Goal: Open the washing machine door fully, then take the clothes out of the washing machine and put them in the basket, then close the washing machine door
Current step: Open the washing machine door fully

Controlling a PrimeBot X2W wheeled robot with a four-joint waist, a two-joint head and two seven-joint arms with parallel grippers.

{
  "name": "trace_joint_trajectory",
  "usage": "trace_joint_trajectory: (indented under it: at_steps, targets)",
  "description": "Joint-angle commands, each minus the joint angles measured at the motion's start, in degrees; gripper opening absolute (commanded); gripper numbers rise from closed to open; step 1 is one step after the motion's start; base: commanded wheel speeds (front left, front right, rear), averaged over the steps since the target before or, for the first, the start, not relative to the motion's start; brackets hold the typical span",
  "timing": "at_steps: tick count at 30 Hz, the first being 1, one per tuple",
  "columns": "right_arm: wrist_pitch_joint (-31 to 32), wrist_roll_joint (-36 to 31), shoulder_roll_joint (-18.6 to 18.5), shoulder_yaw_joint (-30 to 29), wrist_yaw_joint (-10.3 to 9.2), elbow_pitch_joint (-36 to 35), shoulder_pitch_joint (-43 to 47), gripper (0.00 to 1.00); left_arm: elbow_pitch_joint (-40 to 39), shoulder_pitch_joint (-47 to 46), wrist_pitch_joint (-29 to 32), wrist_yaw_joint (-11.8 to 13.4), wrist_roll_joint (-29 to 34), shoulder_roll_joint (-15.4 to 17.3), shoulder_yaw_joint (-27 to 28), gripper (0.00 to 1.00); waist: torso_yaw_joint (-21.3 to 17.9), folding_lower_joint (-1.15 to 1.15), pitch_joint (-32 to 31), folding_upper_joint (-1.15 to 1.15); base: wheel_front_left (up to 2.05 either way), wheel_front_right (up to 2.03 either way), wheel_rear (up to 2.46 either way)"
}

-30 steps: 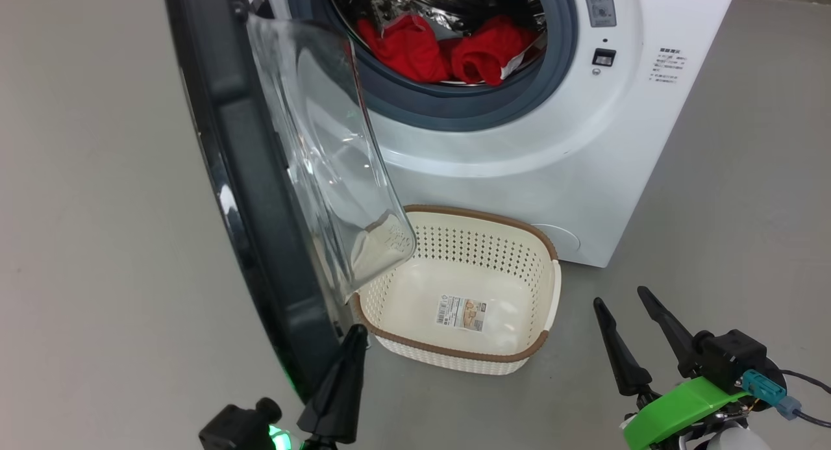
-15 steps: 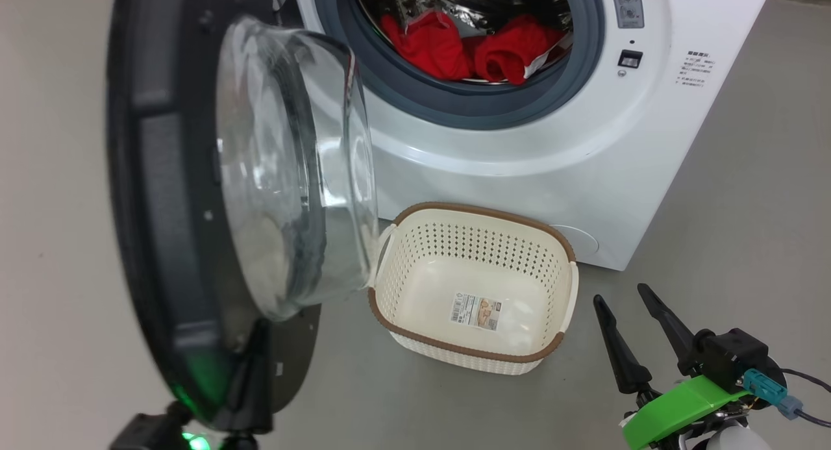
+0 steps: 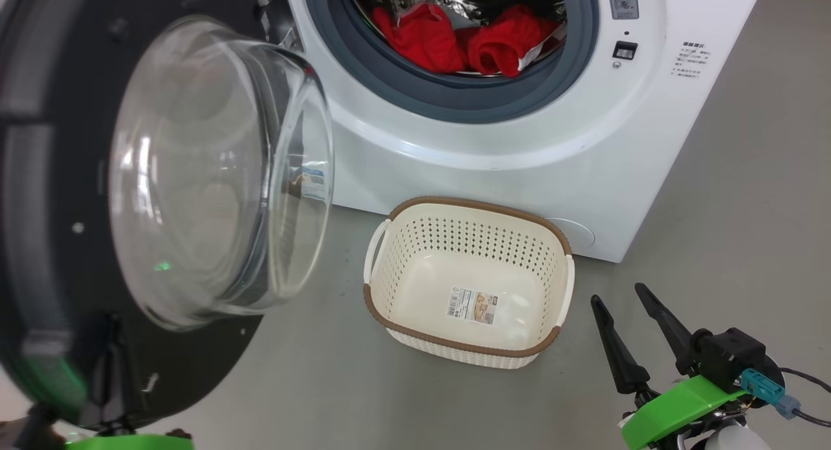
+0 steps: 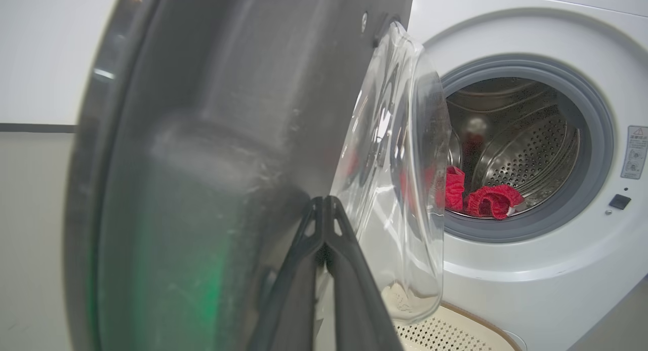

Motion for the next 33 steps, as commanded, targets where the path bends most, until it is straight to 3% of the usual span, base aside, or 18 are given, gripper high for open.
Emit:
trace_joint_trajectory:
  at_steps: [1,20,33]
  targets:
    - [-0.4,-0.5,-0.4,1.3,0.43,-1.5,-1.6,1.00,-0.9,-2.1,-0.3,-0.1,0.6,1.1,3.2,0.00,-0.1,0.00,0.1,0.00,0.00,0.00,0.00]
    - [-0.4,-0.7,-1.9,1.8,0.43,-1.9,-2.4,1.00,10.7,-14.7,-0.3,-4.9,9.7,1.7,24.3,0.00,-2.0,0.00,3.0,0.00,0.00,0.00,0.00]
    - [-0.4,-0.7,-2.8,1.9,0.43,-2.2,-3.9,1.00,22.4,-24.7,-0.3,-6.9,12.5,7.1,32.0,0.00,-2.9,0.00,5.2,0.00,0.00,0.00,0.00]
